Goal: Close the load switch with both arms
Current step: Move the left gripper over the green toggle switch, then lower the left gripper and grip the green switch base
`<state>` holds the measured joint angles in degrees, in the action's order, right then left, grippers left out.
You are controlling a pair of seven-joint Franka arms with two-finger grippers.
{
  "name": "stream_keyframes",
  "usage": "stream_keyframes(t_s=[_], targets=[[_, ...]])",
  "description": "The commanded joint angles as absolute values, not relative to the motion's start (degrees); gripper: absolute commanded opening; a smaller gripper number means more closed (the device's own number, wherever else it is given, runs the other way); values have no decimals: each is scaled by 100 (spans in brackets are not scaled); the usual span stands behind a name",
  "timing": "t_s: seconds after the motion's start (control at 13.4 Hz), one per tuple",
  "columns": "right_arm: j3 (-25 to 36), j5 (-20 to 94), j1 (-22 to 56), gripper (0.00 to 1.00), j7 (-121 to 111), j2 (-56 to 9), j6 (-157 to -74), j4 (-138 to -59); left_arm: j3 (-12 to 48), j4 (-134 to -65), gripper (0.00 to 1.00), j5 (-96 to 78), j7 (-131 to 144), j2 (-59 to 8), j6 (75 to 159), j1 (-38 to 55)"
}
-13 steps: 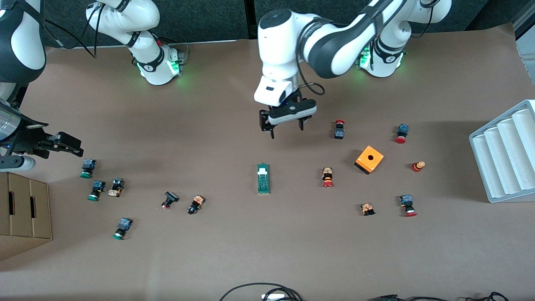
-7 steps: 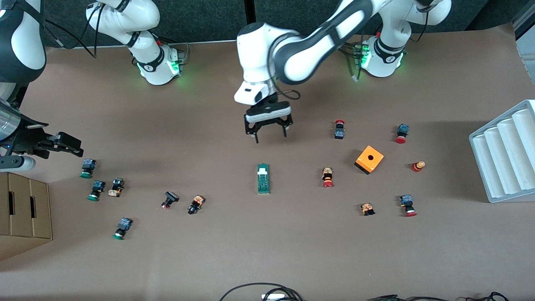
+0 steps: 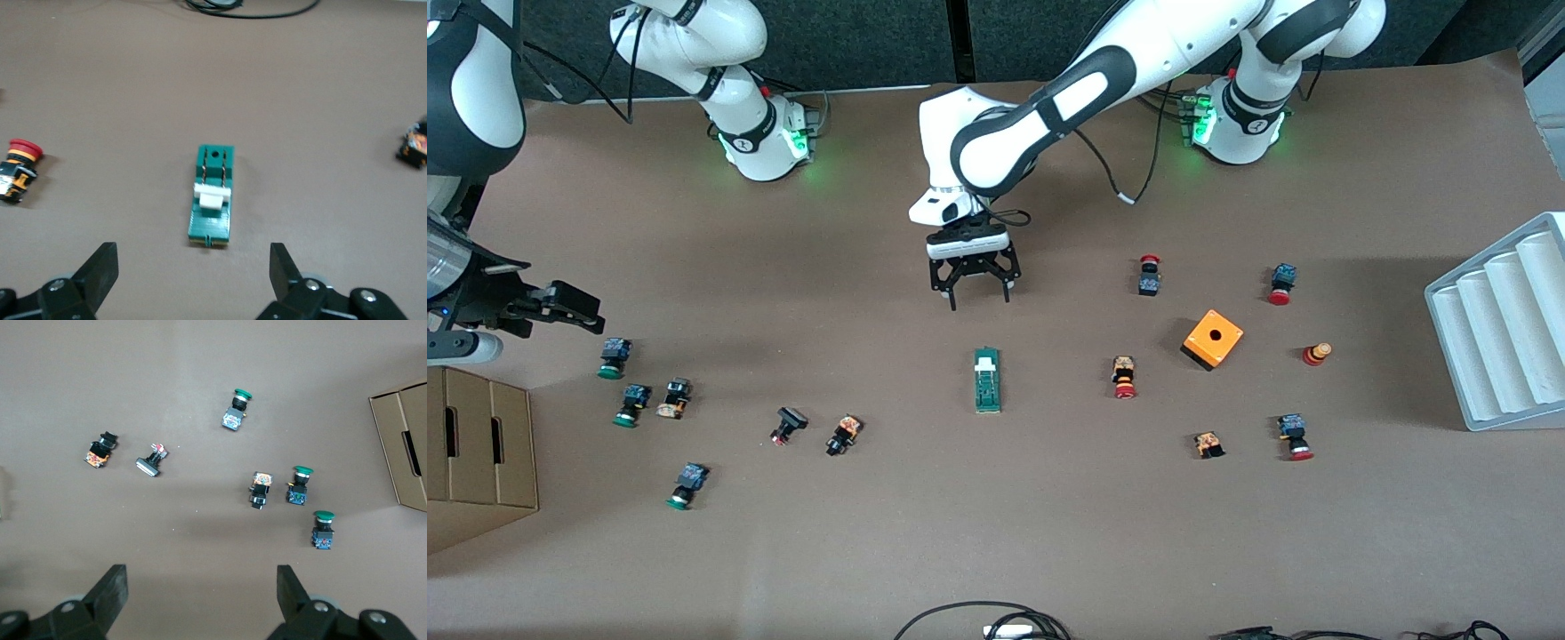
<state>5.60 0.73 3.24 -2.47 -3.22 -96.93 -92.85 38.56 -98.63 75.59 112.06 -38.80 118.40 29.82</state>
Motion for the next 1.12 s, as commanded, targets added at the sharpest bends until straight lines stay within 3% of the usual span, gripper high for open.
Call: stream_keyframes(t_s=[0.0,0.45,0.82,1.04], targets=[[571,-88,325,100,-220,-352,-9738,-9246,3788,-9923,100,8083,11408,-4025,11865,3094],[589,-18,360,100,-211,-413,-9712,-9246,3517,-9941,100,9772,12945,-4552,11760,3251],[571,-44,360,100,-325,-562,-9677,-9255,2393,-9827,100,9826,13675,-4772,11434,4454],[554,-18,509,100,-255,-589,-9694,-9255,2233,-9633,99,9948,13702,-4957,11426,4623]])
